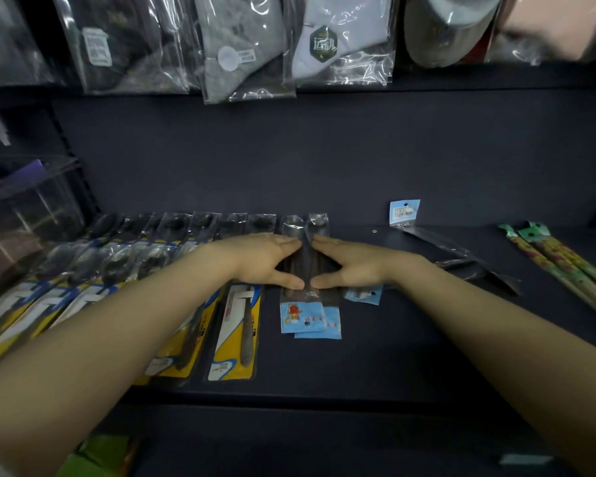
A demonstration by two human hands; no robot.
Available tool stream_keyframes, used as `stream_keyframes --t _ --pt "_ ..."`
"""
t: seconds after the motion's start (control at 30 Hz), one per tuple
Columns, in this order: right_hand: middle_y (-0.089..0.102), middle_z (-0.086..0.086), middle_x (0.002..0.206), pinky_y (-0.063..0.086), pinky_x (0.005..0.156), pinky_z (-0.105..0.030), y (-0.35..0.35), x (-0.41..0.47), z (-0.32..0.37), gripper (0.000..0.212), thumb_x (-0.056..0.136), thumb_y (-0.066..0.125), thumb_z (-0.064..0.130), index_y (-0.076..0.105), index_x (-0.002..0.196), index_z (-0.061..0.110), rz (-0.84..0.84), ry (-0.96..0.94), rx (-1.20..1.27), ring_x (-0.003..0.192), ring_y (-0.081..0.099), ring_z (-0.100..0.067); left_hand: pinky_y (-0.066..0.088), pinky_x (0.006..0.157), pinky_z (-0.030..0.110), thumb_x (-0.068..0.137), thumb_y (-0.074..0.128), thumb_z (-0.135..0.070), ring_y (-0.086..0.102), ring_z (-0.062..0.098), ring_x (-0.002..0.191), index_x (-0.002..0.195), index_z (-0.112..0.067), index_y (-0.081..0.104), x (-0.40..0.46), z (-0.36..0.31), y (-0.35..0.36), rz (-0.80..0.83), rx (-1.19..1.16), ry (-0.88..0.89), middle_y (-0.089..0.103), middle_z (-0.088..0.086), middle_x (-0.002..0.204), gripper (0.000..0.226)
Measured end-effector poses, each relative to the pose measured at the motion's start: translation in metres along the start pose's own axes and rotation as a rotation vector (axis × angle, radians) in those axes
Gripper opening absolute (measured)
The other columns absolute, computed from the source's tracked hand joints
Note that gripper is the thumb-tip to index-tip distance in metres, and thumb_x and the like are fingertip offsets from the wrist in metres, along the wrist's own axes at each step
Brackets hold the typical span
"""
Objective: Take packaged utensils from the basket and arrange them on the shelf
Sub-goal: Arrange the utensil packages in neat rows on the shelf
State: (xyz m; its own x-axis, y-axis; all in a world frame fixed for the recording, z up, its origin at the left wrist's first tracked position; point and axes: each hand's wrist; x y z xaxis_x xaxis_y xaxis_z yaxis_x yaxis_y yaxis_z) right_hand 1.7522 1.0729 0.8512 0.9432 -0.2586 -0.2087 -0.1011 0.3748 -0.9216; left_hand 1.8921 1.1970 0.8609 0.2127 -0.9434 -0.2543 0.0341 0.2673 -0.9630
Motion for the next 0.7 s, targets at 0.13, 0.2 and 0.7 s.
stream_keyframes --t 0.13,0.2,0.7 --pt "0.039 -0.009 0.148 0.028 0.109 -0.028 -0.013 -0.020 -0.026 0.054 0.092 0.053 0.034 0.040 0.140 0.014 -0.411 0.104 0.101 0.137 0.036 -0.023 0.020 0.115 0.031 0.090 0.040 -0.050 0.021 0.017 0.141 0.145 -0.019 0.019 -0.015 -0.010 -0.011 -0.263 -0.039 0.083 0.021 0.002 0.154 0.066" --pt "0.056 -0.014 0.129 0.043 0.094 -0.035 -0.025 -0.036 -0.052 0.041 0.090 0.053 0.033 0.055 0.124 0.009 -0.516 0.327 0.017 0.117 0.053 -0.031 0.031 0.106 0.031 0.092 0.042 -0.041 0.036 0.017 0.133 0.140 -0.019 0.032 -0.022 -0.025 -0.020 -0.463 -0.028 0.129 0.038 0.000 0.146 0.053" --pt "0.057 -0.017 0.120 0.046 0.079 -0.038 -0.043 -0.085 -0.099 0.033 0.088 0.043 0.003 0.055 0.117 0.012 -0.485 0.417 -0.389 0.108 0.058 -0.038 0.048 0.081 0.037 0.089 0.039 -0.032 0.056 0.023 0.109 0.123 -0.016 0.051 0.026 -0.132 -0.048 -0.811 0.035 0.211 0.058 0.002 0.121 0.039"
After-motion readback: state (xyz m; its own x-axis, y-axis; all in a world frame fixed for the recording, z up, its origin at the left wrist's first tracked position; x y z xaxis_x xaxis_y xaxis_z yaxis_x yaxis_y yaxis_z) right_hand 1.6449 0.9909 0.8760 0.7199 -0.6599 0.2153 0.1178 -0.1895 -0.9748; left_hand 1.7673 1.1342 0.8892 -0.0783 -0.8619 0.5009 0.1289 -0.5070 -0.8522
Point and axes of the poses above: each hand's wrist, its own x-axis towards the middle knuckle, its own y-axis out of the palm, z = x × y
